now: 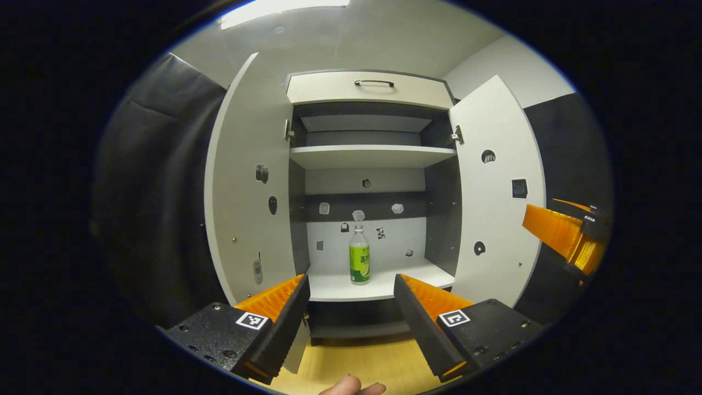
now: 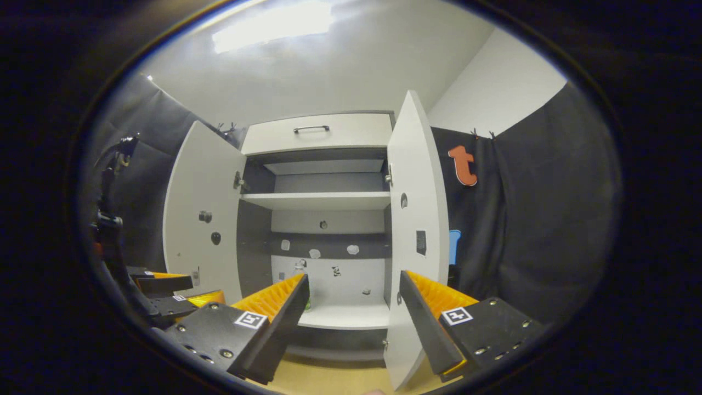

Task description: Grasp the bottle in the cabinet with the left hand and place it on the coaster, then close the right door with the right hand and the left door with the left hand.

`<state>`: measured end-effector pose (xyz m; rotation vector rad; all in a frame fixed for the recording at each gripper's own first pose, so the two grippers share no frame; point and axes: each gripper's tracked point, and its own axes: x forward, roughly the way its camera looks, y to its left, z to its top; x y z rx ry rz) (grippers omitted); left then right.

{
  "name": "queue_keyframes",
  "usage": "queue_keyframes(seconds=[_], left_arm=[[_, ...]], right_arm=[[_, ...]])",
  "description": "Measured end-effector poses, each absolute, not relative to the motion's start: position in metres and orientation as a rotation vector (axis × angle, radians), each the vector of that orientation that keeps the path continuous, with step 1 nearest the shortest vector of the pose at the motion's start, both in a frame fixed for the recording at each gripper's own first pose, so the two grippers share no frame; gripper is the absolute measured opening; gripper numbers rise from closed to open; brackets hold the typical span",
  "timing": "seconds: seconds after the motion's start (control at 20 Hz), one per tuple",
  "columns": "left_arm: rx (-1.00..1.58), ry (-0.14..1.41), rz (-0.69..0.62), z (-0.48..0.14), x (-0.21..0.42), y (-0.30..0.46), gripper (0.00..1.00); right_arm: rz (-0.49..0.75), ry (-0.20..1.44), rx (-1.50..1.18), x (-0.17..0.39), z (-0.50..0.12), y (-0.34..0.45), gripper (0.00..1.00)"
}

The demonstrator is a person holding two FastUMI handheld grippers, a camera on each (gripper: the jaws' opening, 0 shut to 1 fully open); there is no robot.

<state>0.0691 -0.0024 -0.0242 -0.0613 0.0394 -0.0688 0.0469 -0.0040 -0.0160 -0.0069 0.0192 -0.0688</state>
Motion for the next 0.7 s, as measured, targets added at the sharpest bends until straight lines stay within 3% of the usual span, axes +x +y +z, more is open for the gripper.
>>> queue_keyframes(seconds=[0.4, 0.7], left_arm=[[-0.07, 0.053, -0.081, -0.042, 0.129, 0.003, 0.97], [-0.082, 0.07, -0.08, -0.065, 0.202, 0.005, 0.97]], right_arm=[[-0.056, 0.017, -0.008, 0.08, -0.03, 0.005, 1.0], [-0.114, 0.061, 0.026, 0.094, -0.049, -0.004, 1.0]])
